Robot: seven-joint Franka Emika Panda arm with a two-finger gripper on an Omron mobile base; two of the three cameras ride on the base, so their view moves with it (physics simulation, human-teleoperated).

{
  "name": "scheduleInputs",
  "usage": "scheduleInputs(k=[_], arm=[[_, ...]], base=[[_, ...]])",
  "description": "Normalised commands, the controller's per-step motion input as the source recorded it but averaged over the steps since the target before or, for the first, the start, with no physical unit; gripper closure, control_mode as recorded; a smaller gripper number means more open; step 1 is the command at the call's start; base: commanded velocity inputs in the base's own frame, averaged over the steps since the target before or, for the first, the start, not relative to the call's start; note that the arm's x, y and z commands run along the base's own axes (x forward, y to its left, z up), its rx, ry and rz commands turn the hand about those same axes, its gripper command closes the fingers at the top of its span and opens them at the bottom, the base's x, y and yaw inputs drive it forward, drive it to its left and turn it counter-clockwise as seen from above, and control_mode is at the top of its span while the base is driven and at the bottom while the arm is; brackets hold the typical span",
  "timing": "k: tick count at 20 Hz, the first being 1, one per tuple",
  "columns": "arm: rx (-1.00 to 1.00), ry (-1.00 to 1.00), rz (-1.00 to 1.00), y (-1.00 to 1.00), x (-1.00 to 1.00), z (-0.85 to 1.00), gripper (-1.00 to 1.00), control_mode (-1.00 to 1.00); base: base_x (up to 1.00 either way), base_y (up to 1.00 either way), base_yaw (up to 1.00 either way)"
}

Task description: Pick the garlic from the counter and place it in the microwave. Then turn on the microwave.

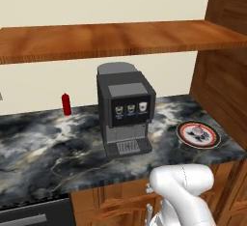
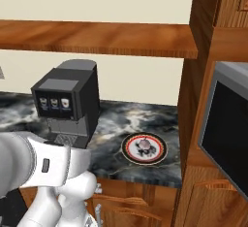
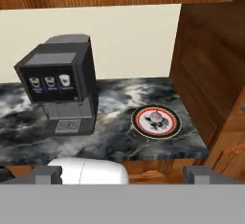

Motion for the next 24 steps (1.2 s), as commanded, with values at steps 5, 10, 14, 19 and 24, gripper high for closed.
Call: scheduleInputs(k=[5,10,14,19,24], arm=[[-0.06,0.41,-0.23,-0.23,0.0,-0.01,-1.0,-1.0],[-0.06,0.37,-0.11,-0.01,0.06,-0.13,-1.0,-1.0],[-0.02,0.24,-0.01,0.0,0.33,-0.14,-1.0,-1.0],[0.0,0.16,0.03,0.01,0.62,-0.23,-1.0,-1.0],[0.07,0.09,0.1,0.0,0.58,-0.25,-1.0,-1.0]], base=[[0.0,0.0,0.0],[0.0,0.0,0.0],[0.0,0.0,0.0],[0.0,0.0,0.0],[0.0,0.0,0.0]])
